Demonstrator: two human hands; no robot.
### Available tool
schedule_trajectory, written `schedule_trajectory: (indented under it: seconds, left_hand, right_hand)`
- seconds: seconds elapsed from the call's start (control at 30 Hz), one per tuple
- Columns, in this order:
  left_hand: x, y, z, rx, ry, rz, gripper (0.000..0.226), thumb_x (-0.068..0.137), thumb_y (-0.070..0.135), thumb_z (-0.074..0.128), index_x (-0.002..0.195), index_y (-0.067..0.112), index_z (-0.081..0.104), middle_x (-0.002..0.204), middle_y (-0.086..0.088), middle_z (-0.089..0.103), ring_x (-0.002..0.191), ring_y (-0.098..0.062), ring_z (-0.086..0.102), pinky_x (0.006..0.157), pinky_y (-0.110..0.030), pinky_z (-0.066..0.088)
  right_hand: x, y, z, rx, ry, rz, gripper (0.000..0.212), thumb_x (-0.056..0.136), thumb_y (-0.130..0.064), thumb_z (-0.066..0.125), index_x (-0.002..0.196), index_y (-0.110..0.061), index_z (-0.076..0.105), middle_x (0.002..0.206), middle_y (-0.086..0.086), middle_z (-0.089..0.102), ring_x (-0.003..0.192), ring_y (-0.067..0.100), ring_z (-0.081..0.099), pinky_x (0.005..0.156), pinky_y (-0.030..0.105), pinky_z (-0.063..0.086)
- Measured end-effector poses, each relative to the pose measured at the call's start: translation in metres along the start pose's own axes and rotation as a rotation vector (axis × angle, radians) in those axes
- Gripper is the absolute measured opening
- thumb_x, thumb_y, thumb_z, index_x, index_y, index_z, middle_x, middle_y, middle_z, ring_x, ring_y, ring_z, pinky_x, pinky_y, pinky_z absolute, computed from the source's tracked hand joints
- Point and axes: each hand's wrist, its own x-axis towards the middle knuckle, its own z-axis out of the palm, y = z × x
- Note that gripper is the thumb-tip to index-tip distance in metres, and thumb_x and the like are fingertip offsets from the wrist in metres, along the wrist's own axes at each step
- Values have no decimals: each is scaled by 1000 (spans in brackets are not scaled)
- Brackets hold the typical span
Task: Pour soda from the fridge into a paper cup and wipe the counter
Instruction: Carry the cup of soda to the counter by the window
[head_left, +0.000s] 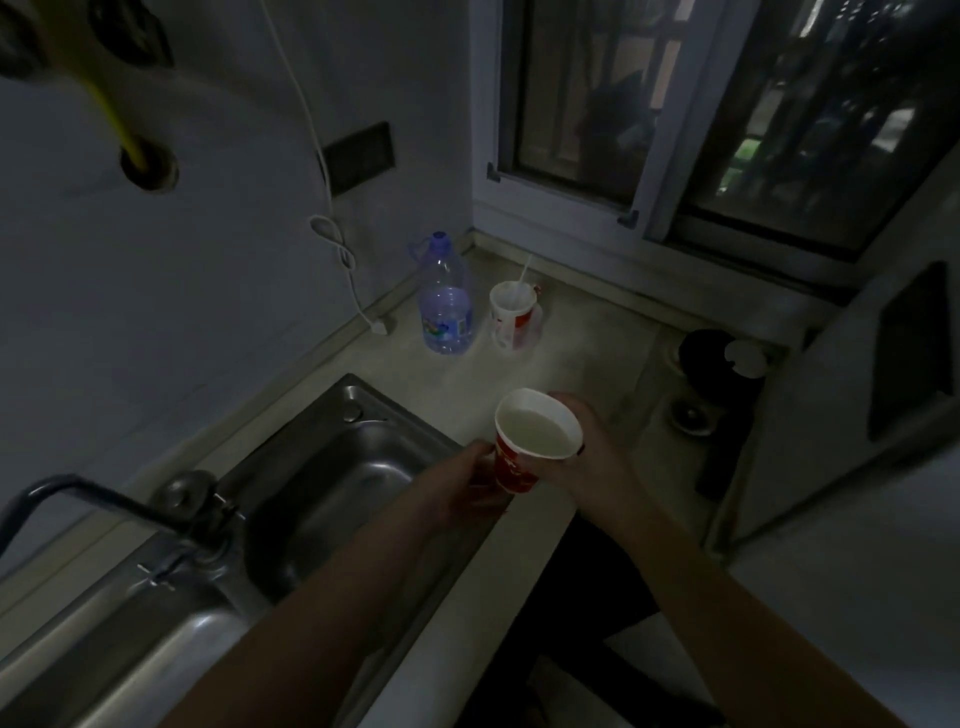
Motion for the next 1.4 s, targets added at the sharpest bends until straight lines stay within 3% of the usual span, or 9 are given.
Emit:
schedule_trajectory:
  seconds: [0.17, 0.33, 0.63, 0.73, 0.9, 1.07, 1.17, 1.27, 1.4]
  left_hand:
    - [49, 28, 7, 27, 67, -19, 52, 90, 43, 56, 121, 3, 64, 119, -19, 67, 99, -24, 64, 68, -27, 55]
    - [92, 43, 13, -10, 120, -6, 56, 90, 43, 60, 122, -3, 61, 115, -24, 68, 110, -31, 64, 83, -33, 53]
    - [143, 56, 11, -47, 192, 3, 24, 96, 22, 58, 101, 0, 66, 88, -15, 73, 87, -29, 71, 87, -36, 53]
    - [149, 64, 12, -47, 225, -25, 14, 96, 6, 54, 103, -3, 63, 99, -21, 66, 91, -35, 66, 81, -36, 55]
    - [156, 72, 15, -22, 307, -89, 14, 97, -1, 50, 87, -5, 60, 81, -23, 60, 69, -30, 61, 62, -35, 58]
    - [160, 69, 15, -34, 344, -72, 23, 96, -6, 48, 116, -11, 58, 97, -28, 63, 107, -43, 61, 86, -42, 50]
    - [160, 69, 16, -5, 351, -63, 31, 93, -11, 50, 123, -12, 55, 119, -32, 60, 116, -43, 57, 94, -46, 49]
    - [159, 67, 15, 15, 362, -57, 24, 91, -8, 56, 115, -9, 61, 98, -23, 63, 93, -36, 63, 84, -41, 55]
    - [152, 65, 16, -33, 381, -39, 13, 96, 0, 53, 88, 4, 62, 85, -16, 62, 72, -23, 59, 67, -33, 53]
  right_hand:
    - [59, 17, -9, -49, -71, -3, 54, 57, -34, 88, 101, -35, 58, 102, -12, 65, 95, 0, 63, 77, 30, 55]
    - [111, 53, -6, -120, -92, 12, 75, 53, -44, 87, 117, -20, 57, 111, -4, 65, 103, 10, 63, 84, 41, 55]
    - [155, 93, 12, -136, -105, 53, 83, 56, -31, 91, 127, -16, 50, 123, 3, 59, 112, 13, 56, 93, 36, 50]
    - [161, 100, 14, -126, -141, 48, 87, 61, -19, 89, 135, -8, 44, 127, 3, 53, 116, 11, 48, 97, 29, 42]
    - [167, 109, 17, -149, -161, 32, 88, 62, -17, 89, 136, -6, 43, 133, 9, 52, 119, 11, 46, 93, 15, 34]
    - [168, 114, 19, -145, -187, 24, 87, 61, -15, 89, 134, -4, 44, 132, 13, 53, 123, 20, 49, 88, 2, 34]
    - [165, 113, 19, -107, -196, 54, 92, 63, -14, 88, 140, -5, 37, 135, 8, 50, 117, 1, 43, 90, 5, 33]
    - [161, 114, 20, -56, -200, 63, 90, 65, -7, 86, 140, -1, 35, 124, -1, 47, 107, -14, 37, 81, -3, 33]
    - [158, 114, 23, -58, -215, 115, 109, 65, -12, 87, 149, -8, 17, 140, 0, 41, 122, 0, 34, 90, 7, 32]
